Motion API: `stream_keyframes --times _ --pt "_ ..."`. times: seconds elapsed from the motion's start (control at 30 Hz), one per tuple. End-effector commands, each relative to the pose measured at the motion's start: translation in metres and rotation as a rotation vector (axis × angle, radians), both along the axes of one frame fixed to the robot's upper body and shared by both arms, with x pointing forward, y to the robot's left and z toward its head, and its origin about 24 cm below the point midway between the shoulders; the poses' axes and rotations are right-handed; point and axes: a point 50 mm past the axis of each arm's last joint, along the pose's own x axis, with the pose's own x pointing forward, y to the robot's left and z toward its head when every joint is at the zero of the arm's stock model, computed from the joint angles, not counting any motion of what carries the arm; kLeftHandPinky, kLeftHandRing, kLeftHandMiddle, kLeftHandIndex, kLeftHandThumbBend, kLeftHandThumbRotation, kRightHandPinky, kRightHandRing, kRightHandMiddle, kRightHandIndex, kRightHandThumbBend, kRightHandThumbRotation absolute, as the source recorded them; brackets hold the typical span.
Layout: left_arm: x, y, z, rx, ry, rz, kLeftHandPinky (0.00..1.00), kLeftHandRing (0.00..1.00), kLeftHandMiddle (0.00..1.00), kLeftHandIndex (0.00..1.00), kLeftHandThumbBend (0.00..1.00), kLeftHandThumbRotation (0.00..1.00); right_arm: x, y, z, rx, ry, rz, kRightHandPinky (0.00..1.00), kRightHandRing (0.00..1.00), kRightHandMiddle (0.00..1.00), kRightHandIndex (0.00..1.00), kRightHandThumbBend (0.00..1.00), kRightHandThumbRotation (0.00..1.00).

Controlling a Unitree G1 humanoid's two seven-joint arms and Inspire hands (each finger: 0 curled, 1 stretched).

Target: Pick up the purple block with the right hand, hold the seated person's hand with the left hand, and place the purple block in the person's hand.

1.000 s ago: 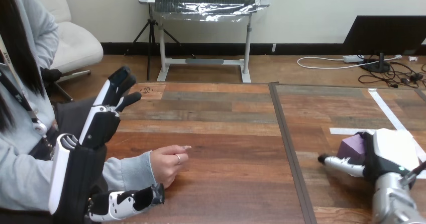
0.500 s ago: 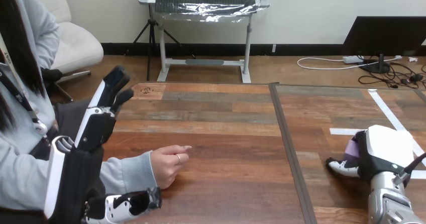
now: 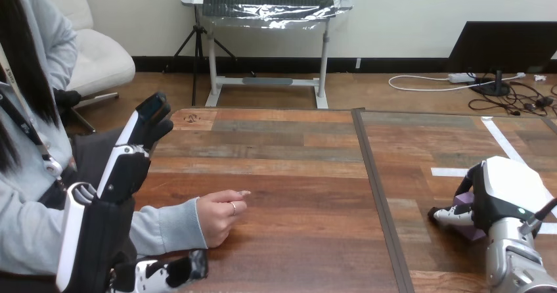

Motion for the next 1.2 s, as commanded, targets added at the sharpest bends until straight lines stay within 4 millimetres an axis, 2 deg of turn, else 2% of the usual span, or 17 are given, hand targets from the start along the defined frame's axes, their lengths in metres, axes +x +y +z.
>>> stream_keyframes --times 0.0,0.43,1.17 --pt "0.003 0.0 0.014 0.017 -0.091 -0.003 0.88 0.93 0.95 0.93 1.0 0.71 -0.007 -0.005 -0.008 0.053 0.053 -0.044 0.06 0.14 0.23 0.31 0.56 0.1" --pt "0.002 -0.001 0.012 0.007 -0.081 -0.006 0.88 0.94 0.95 0.93 1.0 0.72 -0.004 -0.007 -0.002 0.123 -0.002 -0.044 0.05 0.13 0.22 0.3 0.49 0.11" --pt "0.007 -0.005 0.01 -0.012 -0.055 -0.031 0.9 0.95 0.96 0.94 1.0 0.67 0.002 0.0 0.005 0.188 -0.097 -0.006 0.06 0.12 0.2 0.29 0.47 0.09"
